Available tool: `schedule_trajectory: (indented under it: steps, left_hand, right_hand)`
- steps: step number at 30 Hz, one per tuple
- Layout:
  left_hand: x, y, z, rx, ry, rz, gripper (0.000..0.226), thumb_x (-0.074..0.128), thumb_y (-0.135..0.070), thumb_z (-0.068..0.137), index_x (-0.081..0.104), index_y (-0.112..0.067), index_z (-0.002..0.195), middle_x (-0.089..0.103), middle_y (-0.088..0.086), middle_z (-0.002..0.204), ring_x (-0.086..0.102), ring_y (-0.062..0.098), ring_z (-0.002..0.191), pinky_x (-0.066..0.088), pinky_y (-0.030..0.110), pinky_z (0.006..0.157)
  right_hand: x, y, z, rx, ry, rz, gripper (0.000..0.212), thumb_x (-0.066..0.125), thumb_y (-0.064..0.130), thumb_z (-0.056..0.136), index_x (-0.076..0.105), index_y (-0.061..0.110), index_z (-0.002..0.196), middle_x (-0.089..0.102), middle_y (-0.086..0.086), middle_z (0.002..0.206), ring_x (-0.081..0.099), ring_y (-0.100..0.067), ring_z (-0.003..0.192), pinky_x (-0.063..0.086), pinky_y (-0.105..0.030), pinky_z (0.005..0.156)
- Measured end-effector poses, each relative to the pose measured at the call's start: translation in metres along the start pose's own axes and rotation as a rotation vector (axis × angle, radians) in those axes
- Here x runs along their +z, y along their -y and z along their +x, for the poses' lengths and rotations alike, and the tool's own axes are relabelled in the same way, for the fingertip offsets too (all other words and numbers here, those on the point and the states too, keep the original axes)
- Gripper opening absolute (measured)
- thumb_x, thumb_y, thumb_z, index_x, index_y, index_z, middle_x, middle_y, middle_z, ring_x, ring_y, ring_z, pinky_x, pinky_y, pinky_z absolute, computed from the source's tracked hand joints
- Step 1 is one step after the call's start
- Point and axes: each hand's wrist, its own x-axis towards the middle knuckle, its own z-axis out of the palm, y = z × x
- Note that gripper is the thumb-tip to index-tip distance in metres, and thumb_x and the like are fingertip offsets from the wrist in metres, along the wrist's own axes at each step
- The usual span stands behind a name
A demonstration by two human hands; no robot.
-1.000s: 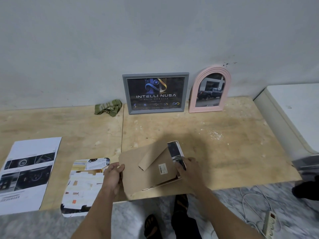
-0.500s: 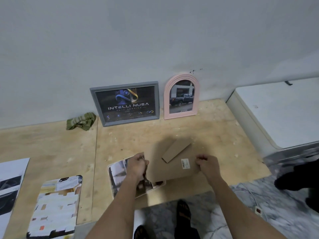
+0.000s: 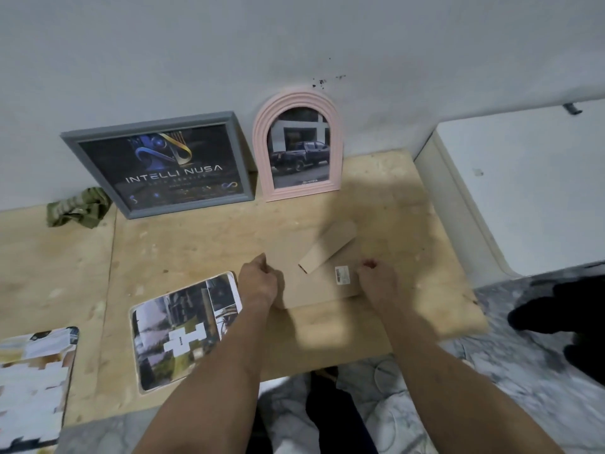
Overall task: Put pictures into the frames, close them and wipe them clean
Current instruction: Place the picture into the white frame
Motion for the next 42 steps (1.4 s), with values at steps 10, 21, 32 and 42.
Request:
schedule_trajectory:
  steps: [10,21,32,42]
  left_hand:
    - [-0.018,0.009,-0.013,0.004,-0.065,0.059,0.034,0.05,-0.01,0.094,0.068,-0.012,0.122,0.07,0.008,0.12,0.063,0.029,0.112,0.047,0.031,0.093]
    - [-0.169,0.168,-0.045,-0.205,-0.212,0.471,0.041,0.066,-0.027,0.087,0.054,-0.01,0.123,0.05,0.015,0.122,0.05,0.037,0.114,0.048,0.045,0.085]
    - [-0.193,0.193,-0.041,-0.121,-0.263,0.138,0.009,0.065,-0.006,0.089,0.07,-0.009,0.096,0.071,0.008,0.092,0.06,0.026,0.086,0.037,0.029,0.068]
    - [-0.216,0.186,-0.002,0.049,0.128,0.332,0.078,0.074,-0.017,0.077,0.039,-0.03,0.146,0.042,0.004,0.129,0.057,0.028,0.114,0.051,0.041,0.09]
  right_hand:
    - [0.019,0.014,-0.027,-0.206,-0.02,-0.156,0.026,0.053,0.007,0.088,0.061,0.005,0.113,0.056,-0.006,0.118,0.053,-0.022,0.104,0.036,-0.025,0.079]
    - [0.15,0.011,-0.151,-0.629,0.403,-0.454,0.043,0.057,0.002,0.084,0.058,0.012,0.126,0.057,-0.005,0.127,0.054,-0.022,0.118,0.041,-0.029,0.1]
    - [0.176,-0.01,-0.171,-0.563,0.22,-0.414,0.053,0.058,-0.012,0.074,0.061,0.009,0.123,0.059,-0.01,0.121,0.055,-0.026,0.111,0.039,-0.025,0.087]
    - [0.177,-0.011,-0.18,-0.574,0.187,-0.42,0.05,0.055,-0.009,0.081,0.059,0.014,0.126,0.056,-0.001,0.123,0.052,-0.02,0.112,0.04,-0.025,0.09]
